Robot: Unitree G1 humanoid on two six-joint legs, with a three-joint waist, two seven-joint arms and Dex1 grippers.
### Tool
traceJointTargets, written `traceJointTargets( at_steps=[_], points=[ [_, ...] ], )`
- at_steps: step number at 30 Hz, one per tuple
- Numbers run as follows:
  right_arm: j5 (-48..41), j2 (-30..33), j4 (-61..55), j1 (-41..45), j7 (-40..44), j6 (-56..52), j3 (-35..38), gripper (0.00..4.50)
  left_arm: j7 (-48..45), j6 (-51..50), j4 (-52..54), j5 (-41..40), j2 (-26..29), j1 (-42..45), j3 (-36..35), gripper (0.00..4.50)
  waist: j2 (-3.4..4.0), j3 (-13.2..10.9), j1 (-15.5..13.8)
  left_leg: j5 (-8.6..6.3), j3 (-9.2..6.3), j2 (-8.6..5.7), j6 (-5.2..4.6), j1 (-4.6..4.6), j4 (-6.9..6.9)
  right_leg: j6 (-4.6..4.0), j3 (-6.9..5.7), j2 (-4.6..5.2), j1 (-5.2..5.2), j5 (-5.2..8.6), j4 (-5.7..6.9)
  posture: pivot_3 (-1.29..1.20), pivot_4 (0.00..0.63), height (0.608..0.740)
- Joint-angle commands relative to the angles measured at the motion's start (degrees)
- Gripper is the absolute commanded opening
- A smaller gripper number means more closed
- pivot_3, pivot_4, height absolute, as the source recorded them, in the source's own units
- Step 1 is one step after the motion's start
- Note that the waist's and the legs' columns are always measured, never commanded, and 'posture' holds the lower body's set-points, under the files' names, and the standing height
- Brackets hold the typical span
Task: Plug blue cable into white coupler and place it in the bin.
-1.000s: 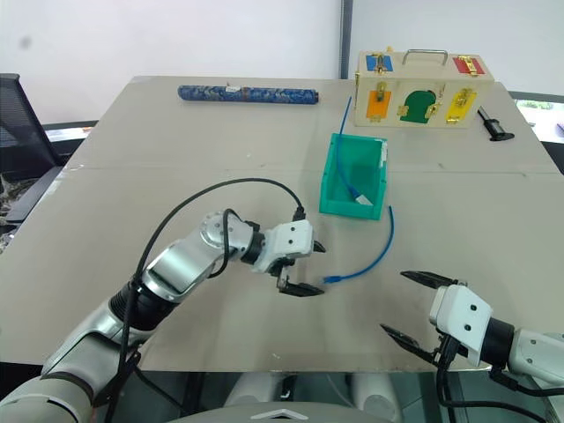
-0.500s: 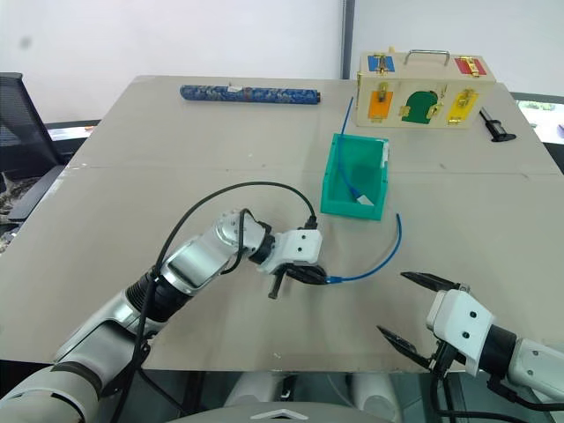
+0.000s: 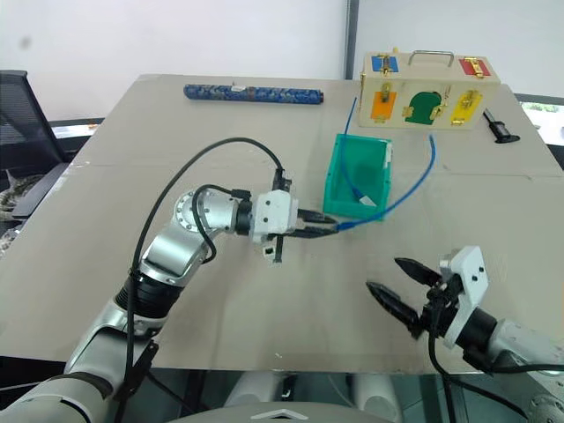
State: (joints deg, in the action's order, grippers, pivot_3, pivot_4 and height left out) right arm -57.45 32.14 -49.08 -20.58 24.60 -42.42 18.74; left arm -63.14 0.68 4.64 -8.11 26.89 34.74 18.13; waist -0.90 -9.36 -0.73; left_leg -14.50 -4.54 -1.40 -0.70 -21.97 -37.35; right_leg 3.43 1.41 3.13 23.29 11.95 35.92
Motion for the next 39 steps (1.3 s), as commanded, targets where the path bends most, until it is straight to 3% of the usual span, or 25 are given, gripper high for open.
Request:
traceJointTargets(
  at_steps=[1,6,13,22,25,39],
  points=[
    [-4.7,-3.2,-0.9,7.4,-10.1,-1.6,-4.7,2.39,3.8,7.7,-0.4,3.0,-0.3,0.7,-2.2,0.00,-0.01,0.0,0.2,0.00,0.05,-0.02,0.00,0.00,0.01,0.00,0.00,-0.01,0.00,0.00,0.00,0.00,0.150,0.738],
    [-7.2,-9.6,3.8,18.0,-20.8,-2.3,-9.6,2.39,5.7,12.7,-1.8,4.9,-0.1,1.2,-2.2,0.00,0.00,0.0,0.3,0.00,0.08,-0.02,0.00,0.00,0.01,0.00,-0.02,-0.07,0.01,-0.01,0.02,0.00,0.150,0.738],
    [-7.5,-13.1,6.8,25.5,-24.9,-1.9,-13.9,2.39,6.5,14.5,-2.8,5.4,-0.3,2.0,-2.1,0.00,0.00,0.0,0.3,0.00,0.08,-0.09,0.00,-0.04,0.01,0.00,-0.01,-0.06,0.04,-0.01,0.01,0.00,0.150,0.738],
    [-9.3,-13.5,8.0,27.6,-24.7,-1.1,-13.9,2.39,6.5,14.5,-2.6,5.3,-0.1,1.7,-2.2,0.00,0.01,0.0,0.9,0.01,0.06,-0.09,0.00,-0.03,0.02,0.00,-0.02,-0.07,0.04,-0.01,0.04,0.00,0.150,0.738],
    [-10.2,-13.0,7.9,27.7,-24.6,-1.2,-13.7,1.66,6.5,14.1,-2.5,5.1,-0.1,1.6,-2.3,0.00,0.01,0.0,1.4,0.01,0.05,-0.09,0.00,-0.03,0.02,0.00,-0.03,-0.08,0.04,-0.01,0.04,0.00,0.150,0.738],
    [-13.3,-10.6,7.9,27.2,-24.2,-0.7,-12.8,1.66,7.0,13.4,-2.1,5.2,1.0,0.2,-3.2,0.00,0.01,0.0,1.5,0.00,0.06,-0.05,-0.01,-0.03,0.02,0.00,-0.01,-0.08,0.04,-0.01,0.05,0.00,0.150,0.738]
  ],
)
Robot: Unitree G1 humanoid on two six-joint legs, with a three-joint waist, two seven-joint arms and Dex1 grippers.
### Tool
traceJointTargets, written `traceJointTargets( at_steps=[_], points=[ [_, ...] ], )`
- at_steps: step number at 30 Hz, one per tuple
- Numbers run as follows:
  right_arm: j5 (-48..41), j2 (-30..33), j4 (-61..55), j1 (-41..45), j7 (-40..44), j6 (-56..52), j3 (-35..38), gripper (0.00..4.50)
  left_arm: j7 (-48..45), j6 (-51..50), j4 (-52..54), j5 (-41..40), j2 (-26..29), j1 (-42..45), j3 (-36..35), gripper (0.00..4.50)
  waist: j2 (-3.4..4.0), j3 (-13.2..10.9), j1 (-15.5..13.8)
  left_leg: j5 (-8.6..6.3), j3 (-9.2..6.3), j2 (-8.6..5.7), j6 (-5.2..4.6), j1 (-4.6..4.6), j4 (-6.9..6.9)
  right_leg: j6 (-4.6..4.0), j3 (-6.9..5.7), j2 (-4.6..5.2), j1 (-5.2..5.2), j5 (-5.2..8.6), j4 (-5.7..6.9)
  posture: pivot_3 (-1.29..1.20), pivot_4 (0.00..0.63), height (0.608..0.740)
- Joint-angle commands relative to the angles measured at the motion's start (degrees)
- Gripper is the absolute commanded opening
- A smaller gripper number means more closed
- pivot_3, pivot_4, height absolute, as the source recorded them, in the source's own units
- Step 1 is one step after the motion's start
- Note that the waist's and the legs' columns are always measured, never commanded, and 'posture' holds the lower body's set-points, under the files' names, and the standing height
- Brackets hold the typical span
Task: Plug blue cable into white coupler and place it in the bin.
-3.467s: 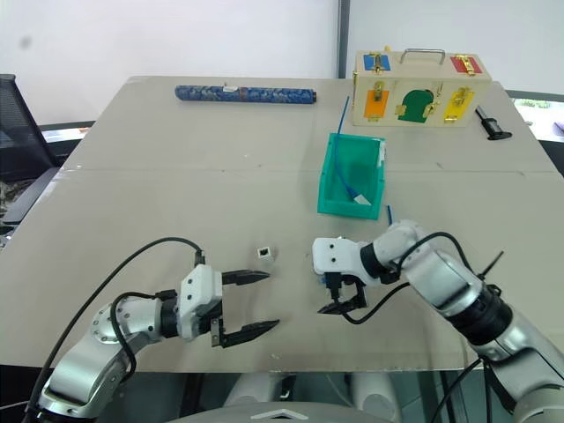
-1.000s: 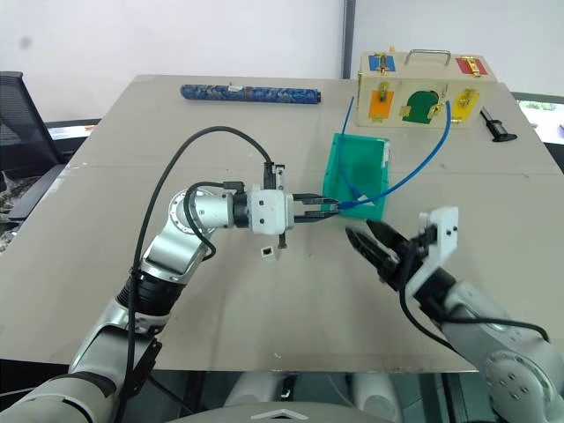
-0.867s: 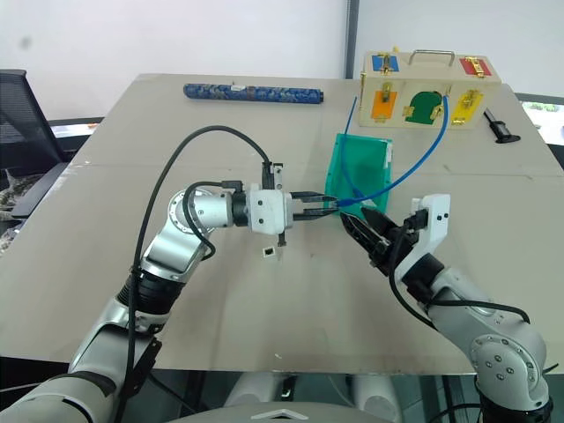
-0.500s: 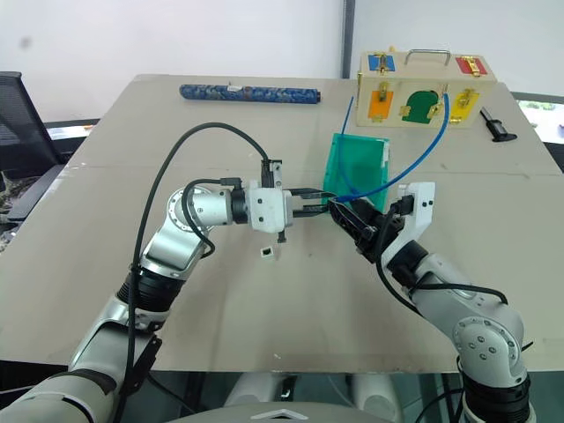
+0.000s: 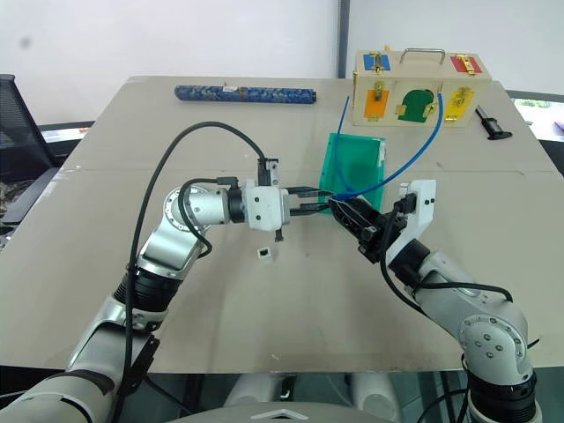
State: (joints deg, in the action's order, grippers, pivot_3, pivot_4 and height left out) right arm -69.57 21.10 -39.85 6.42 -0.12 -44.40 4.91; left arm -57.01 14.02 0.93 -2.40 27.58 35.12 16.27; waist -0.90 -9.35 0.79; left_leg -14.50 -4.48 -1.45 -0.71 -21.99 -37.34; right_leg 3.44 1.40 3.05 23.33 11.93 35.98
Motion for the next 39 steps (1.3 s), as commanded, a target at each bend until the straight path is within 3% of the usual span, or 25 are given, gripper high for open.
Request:
traceJointTargets(
  at_steps=[1,8,11,12,13,23,29,30,33,36,39],
  points=[
    [-1.2,0.5,-1.3,0.2,0.6,1.3,0.9,1.66,0.8,0.0,1.8,-0.6,0.3,-0.3,-1.3,0.00,0.00,0.0,0.0,0.00,0.00,0.00,0.00,0.00,0.00,0.00,0.00,0.00,0.00,0.00,0.00,0.00,0.150,0.738],
    [-1.4,0.4,-0.8,0.9,0.5,1.5,0.4,1.66,0.5,-0.1,2.8,-0.9,0.4,-0.9,-1.1,0.00,0.00,0.0,0.0,0.00,-0.01,0.00,0.00,0.00,0.00,0.00,0.00,0.00,0.00,0.00,0.00,0.00,0.150,0.738],
    [-1.6,0.6,-0.6,1.0,0.7,1.2,0.2,1.04,0.4,-0.1,3.4,-1.1,0.4,-1.3,-1.0,0.00,0.00,0.0,0.0,0.00,-0.01,0.00,0.00,0.00,0.00,0.00,0.00,0.00,0.00,0.00,0.00,0.00,0.150,0.738],
    [-1.7,0.7,-0.6,1.0,0.7,1.0,0.1,0.40,0.4,-0.1,3.5,-1.1,0.4,-1.3,-1.0,0.00,0.00,0.0,0.0,0.00,-0.01,0.00,0.00,0.00,0.00,0.00,0.00,0.00,0.00,0.00,0.00,0.00,0.150,0.738],
    [-1.8,0.9,-0.6,1.0,0.9,0.9,0.0,0.09,0.4,-0.1,3.5,-1.2,0.3,-1.4,-1.0,0.00,0.00,0.0,0.0,0.00,-0.01,0.00,0.00,0.00,0.00,0.00,0.00,0.00,0.00,0.00,0.00,0.00,0.150,0.738],
    [-2.2,1.6,-0.3,0.7,1.3,0.6,-0.3,0.09,-0.1,-2.1,4.0,-3.7,0.1,-2.1,-1.9,0.00,0.00,0.0,0.0,0.00,-0.01,0.00,0.00,0.00,0.00,0.00,0.00,0.00,0.00,0.00,0.00,0.00,0.150,0.738],
    [-1.9,2.5,1.4,0.5,2.8,0.7,1.0,0.00,1.0,-29.7,11.1,-23.6,4.9,-9.5,-11.8,2.05,0.01,0.0,0.4,0.00,-0.04,0.04,0.00,0.00,0.00,0.00,0.00,0.00,0.00,0.00,0.00,0.00,0.150,0.738],
    [-1.8,2.7,1.8,0.4,3.4,0.8,1.3,0.00,0.5,-33.0,11.9,-26.3,6.8,-11.6,-14.4,2.19,0.02,0.0,0.5,0.00,-0.20,0.11,-0.01,0.01,0.02,0.00,0.07,-0.01,0.04,0.00,0.02,0.00,0.150,0.738],
    [-1.0,3.7,3.8,0.6,5.5,1.1,1.7,0.00,1.7,-43.2,15.8,-33.6,11.9,-17.6,-21.7,2.19,0.03,0.0,1.1,0.00,-0.30,0.15,-0.01,0.03,0.05,0.00,0.04,-0.06,0.06,0.01,0.07,0.00,0.150,0.738],
    [-0.4,4.0,5.3,1.1,7.0,1.2,1.8,0.00,0.2,-42.2,18.9,-31.8,15.7,-24.1,-23.5,2.19,0.05,0.0,1.3,-0.01,-0.29,0.13,-0.01,0.02,0.06,0.00,0.06,-0.04,0.06,0.02,0.02,0.00,0.150,0.738],
    [0.6,3.9,6.6,1.9,8.4,1.3,1.4,0.00,-1.4,-39.3,19.0,-30.4,15.5,-30.7,-22.9,2.19,0.07,0.0,1.0,-0.01,-0.28,0.13,0.00,0.03,0.07,-0.01,0.06,-0.01,0.05,0.02,0.01,0.00,0.150,0.738]
  ],
)
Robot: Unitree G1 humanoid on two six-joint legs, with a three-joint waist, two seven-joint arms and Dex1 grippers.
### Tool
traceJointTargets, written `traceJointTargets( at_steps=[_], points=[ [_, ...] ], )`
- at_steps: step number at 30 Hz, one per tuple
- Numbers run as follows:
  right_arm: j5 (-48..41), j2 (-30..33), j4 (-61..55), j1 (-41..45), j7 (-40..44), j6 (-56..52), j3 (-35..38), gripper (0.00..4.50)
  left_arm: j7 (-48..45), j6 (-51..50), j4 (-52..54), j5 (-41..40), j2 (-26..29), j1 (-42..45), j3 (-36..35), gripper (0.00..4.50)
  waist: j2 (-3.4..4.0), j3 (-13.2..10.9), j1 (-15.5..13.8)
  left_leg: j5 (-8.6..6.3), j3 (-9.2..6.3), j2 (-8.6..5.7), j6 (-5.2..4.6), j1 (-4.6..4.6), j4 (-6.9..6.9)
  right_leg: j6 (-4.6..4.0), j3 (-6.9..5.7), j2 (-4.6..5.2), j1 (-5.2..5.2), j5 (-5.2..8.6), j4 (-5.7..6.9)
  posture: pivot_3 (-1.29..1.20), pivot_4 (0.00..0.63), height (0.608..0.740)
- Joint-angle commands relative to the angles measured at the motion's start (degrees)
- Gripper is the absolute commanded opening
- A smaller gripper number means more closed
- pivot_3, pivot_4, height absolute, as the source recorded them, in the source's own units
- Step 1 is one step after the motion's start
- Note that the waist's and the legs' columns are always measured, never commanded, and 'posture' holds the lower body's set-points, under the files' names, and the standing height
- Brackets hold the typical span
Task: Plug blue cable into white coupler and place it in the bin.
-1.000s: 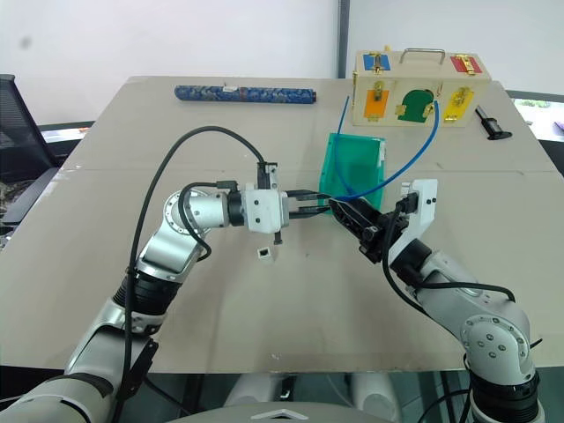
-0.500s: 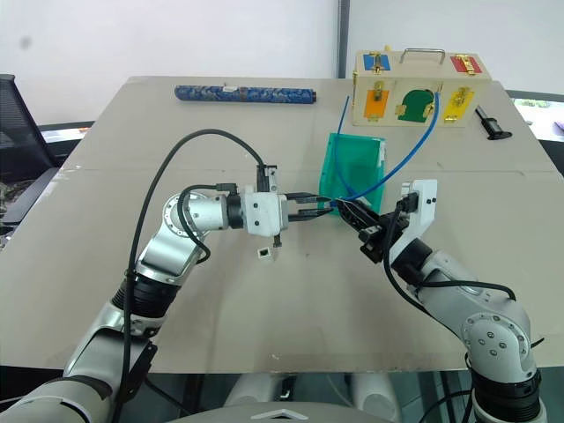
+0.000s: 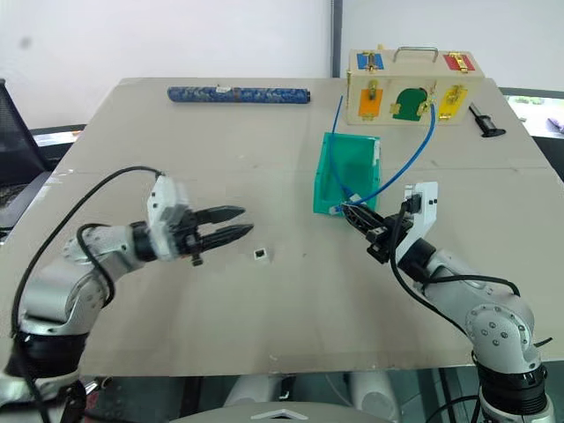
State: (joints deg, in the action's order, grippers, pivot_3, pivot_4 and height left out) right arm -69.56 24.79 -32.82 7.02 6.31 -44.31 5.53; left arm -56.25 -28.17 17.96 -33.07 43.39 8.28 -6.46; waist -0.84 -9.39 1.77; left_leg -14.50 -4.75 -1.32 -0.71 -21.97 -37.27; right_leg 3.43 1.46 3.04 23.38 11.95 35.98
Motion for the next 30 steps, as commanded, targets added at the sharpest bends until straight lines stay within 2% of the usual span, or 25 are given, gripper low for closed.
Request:
traceJointTargets(
  at_steps=[1,5,6,8,10,11,20,23,29,30],
  points=[
    [0.8,0.1,-0.1,1.6,2.2,1.1,0.6,0.00,-3.4,3.8,1.5,1.2,0.4,-5.3,0.7,2.19,0.01,0.0,0.0,0.00,0.03,0.00,0.00,0.01,0.01,0.00,0.03,0.01,0.00,0.00,-0.01,0.00,0.150,0.738],
    [1.7,0.0,0.1,1.9,3.0,0.7,0.3,0.00,-7.2,7.5,-1.6,3.5,1.0,-7.2,2.3,2.19,0.01,0.0,-0.7,0.00,0.13,0.01,0.00,-0.01,0.02,-0.10,-0.04,-0.01,0.01,0.05,0.00,0.00,0.150,0.738],
    [1.8,-0.1,0.1,1.9,3.1,0.6,0.3,0.00,-7.8,9.2,-2.8,4.8,0.9,-7.1,2.8,2.70,0.01,0.0,-0.8,0.00,0.18,0.02,0.00,0.01,0.02,-0.17,-0.03,-0.01,0.01,0.09,0.00,0.00,0.150,0.738],
    [1.9,0.0,-0.1,1.8,3.1,0.5,0.4,0.00,-8.3,11.8,-5.2,6.8,0.5,-6.3,3.7,3.37,0.01,0.0,-0.9,0.00,0.28,0.02,0.00,0.01,0.03,-0.23,-0.02,-0.01,0.01,0.12,0.00,0.00,0.150,0.738],
    [2.1,0.0,-0.7,1.5,2.7,0.5,0.5,0.00,-7.5,14.1,-8.1,8.8,-1.0,-4.2,4.6,4.31,0.01,0.0,-1.1,0.00,0.32,0.02,0.00,0.00,0.03,-0.23,-0.01,0.00,0.01,0.12,-0.01,0.00,0.150,0.738],
    [2.2,0.0,-1.0,1.3,2.6,0.5,0.6,0.00,-7.7,16.0,-9.3,10.2,-1.4,-3.5,5.4,4.42,0.01,0.0,-1.1,0.00,0.32,0.01,0.00,-0.01,0.03,-0.21,-0.01,0.00,0.01,0.11,-0.01,0.00,0.150,0.738],
    [2.7,0.0,-3.1,-0.3,1.2,0.6,0.9,0.00,-8.4,22.7,-17.5,15.3,-4.7,0.8,9.5,4.42,0.01,0.0,-1.1,0.00,0.30,0.02,0.00,-0.05,0.10,-0.02,0.04,0.03,0.12,-0.01,-0.03,0.00,0.150,0.738],
    [2.7,0.1,-3.6,-0.6,0.7,0.6,1.0,0.00,-8.8,24.8,-20.7,16.5,-5.8,2.6,10.4,3.58,0.01,0.0,-1.0,0.00,0.32,0.01,0.00,-0.05,0.08,-0.01,0.04,0.04,0.11,-0.01,-0.03,0.00,0.150,0.738],
    [2.6,0.4,-4.5,-1.2,0.0,0.7,1.5,0.00,-10.2,27.7,-24.4,17.0,-7.8,4.3,12.0,0.61,0.01,0.0,-1.0,0.00,0.31,0.01,0.00,-0.06,0.09,-0.01,0.05,0.04,0.12,-0.01,-0.03,0.00,0.150,0.738],
    [2.7,0.5,-4.6,-1.3,-0.1,0.7,1.5,0.00,-10.3,28.0,-24.8,17.0,-8.2,4.5,12.1,0.24,0.01,0.0,-1.0,0.00,0.29,0.01,0.00,-0.06,0.09,-0.01,0.05,0.04,0.12,-0.02,-0.03,0.00,0.150,0.738]
  ],
)
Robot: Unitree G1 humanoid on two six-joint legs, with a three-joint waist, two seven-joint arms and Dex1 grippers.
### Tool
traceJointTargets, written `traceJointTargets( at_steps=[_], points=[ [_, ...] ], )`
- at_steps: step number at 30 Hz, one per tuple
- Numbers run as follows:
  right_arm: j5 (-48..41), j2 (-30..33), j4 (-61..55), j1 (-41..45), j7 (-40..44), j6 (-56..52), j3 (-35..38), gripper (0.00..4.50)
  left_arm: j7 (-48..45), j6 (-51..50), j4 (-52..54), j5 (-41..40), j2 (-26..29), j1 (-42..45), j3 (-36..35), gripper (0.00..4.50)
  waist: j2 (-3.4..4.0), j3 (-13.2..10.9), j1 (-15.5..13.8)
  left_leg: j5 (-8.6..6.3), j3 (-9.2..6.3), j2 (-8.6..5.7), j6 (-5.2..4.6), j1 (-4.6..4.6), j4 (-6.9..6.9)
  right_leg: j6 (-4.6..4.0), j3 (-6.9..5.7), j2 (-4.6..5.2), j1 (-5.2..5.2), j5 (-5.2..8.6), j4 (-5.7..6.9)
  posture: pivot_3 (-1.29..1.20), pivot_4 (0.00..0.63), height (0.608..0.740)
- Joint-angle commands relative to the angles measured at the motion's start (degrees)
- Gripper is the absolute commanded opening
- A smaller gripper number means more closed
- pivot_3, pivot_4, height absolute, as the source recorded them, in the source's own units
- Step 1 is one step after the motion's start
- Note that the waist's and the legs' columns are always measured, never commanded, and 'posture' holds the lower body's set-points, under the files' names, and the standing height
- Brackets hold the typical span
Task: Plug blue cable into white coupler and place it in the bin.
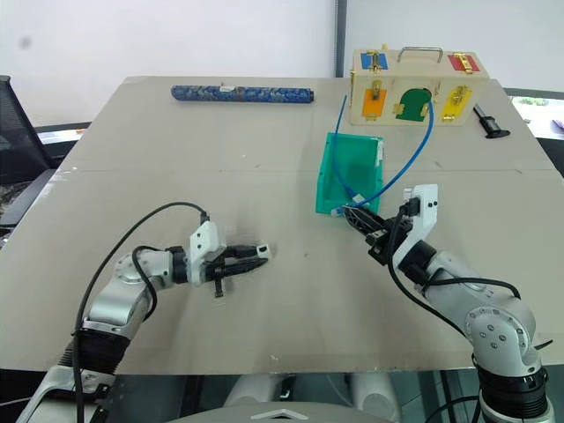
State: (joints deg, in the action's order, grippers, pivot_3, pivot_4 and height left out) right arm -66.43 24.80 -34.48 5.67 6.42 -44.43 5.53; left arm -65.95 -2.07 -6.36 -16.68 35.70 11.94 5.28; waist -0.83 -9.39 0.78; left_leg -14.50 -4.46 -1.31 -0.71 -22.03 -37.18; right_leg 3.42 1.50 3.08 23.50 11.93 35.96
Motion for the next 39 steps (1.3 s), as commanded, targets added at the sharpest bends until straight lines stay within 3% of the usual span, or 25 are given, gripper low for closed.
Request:
traceJointTargets(
  at_steps=[1,6,11,18,23,29,39],
  points=[
    [-0.5,0.5,-3.0,-0.1,-0.3,0.8,1.5,0.00,-0.9,2.3,-0.8,0.5,-0.8,1.0,0.4,0.25,0.00,0.0,0.0,0.00,0.00,0.00,0.00,0.00,0.00,0.00,0.00,0.00,0.00,0.00,0.00,0.00,0.150,0.738],
    [1.6,1.9,-3.8,-0.1,0.6,1.3,1.4,0.00,-2.9,3.1,-0.1,0.1,-1.9,2.2,1.7,0.25,0.00,0.0,-0.1,0.00,0.01,-0.01,0.00,-0.01,-0.02,0.01,0.00,0.00,-0.01,0.00,0.00,0.00,0.150,0.738],
    [9.0,6.5,-4.1,1.2,6.7,2.2,-1.6,0.00,-3.8,5.1,0.1,2.7,-4.7,6.4,6.0,0.25,0.00,0.0,-0.2,0.00,0.05,-0.04,0.00,-0.04,-0.04,0.00,-0.03,0.00,-0.01,0.00,-0.01,0.00,0.150,0.738],
    [19.5,14.0,-0.3,6.2,18.5,3.2,-7.5,0.00,-1.1,7.0,-10.1,9.2,-12.8,17.7,11.5,0.25,-0.06,0.0,0.2,0.00,0.06,-0.20,0.00,-0.03,-0.15,0.02,-0.09,-0.04,-0.07,0.00,0.00,0.00,0.150,0.738],
    [25.7,17.4,3.6,10.8,26.7,4.8,-11.0,0.00,-1.5,8.9,-15.6,12.4,-14.0,21.2,13.8,0.25,-0.07,0.0,0.2,0.00,0.07,-0.20,-0.01,-0.04,-0.11,0.02,-0.08,-0.07,-0.05,0.00,-0.01,0.00,0.150,0.738],
    [34.0,18.0,9.7,16.6,35.0,8.0,-17.2,0.00,-2.5,10.9,-17.8,13.8,-14.1,22.1,14.5,0.25,-0.07,0.0,0.0,0.00,0.03,-0.19,-0.01,-0.06,-0.16,0.02,-0.11,-0.06,-0.05,-0.01,0.00,0.00,0.150,0.738],
    [40.5,16.1,20.2,23.5,46.5,11.2,-21.4,0.00,-2.1,11.0,-15.4,14.3,-14.4,20.5,15.1,0.25,-0.07,0.0,0.0,0.00,0.00,-0.19,0.00,-0.09,-0.15,0.01,-0.13,-0.04,-0.04,-0.01,-0.01,0.00,0.150,0.738]
  ],
)
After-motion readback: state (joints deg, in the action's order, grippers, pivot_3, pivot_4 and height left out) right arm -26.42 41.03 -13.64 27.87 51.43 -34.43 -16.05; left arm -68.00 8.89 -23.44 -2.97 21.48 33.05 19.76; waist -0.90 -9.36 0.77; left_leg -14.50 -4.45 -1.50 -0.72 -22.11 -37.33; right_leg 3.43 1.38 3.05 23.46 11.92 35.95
